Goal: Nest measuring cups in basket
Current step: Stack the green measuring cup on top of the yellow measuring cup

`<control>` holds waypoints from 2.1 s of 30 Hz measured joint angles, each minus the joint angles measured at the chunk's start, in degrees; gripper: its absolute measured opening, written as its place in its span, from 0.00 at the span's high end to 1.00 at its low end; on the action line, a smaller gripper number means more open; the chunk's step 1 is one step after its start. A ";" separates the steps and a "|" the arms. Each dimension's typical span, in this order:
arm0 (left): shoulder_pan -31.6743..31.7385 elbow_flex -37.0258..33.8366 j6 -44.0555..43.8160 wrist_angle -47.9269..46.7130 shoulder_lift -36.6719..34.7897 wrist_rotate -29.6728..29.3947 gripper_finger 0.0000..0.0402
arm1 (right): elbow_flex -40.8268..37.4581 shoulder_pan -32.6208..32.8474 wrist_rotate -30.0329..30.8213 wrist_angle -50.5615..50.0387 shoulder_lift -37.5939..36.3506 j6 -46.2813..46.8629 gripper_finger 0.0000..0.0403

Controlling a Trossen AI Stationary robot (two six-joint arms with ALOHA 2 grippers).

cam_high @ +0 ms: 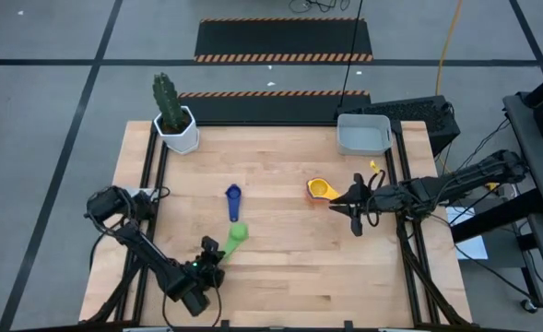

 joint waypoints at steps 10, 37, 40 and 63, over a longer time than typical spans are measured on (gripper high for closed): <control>11.36 1.43 13.97 5.87 -14.84 -2.23 0.97 | 5.93 3.73 7.13 18.03 17.62 -10.93 0.84; 37.21 1.51 44.18 30.55 -21.60 19.95 0.96 | 32.78 -3.09 10.03 8.06 44.66 -30.15 0.65; 37.75 1.51 45.21 31.67 -21.60 19.95 0.95 | 32.74 -5.08 5.81 7.10 44.66 -30.16 0.69; 37.26 1.59 46.80 39.64 -22.81 14.48 0.64 | 32.70 -8.09 6.01 -0.66 40.83 -26.10 1.00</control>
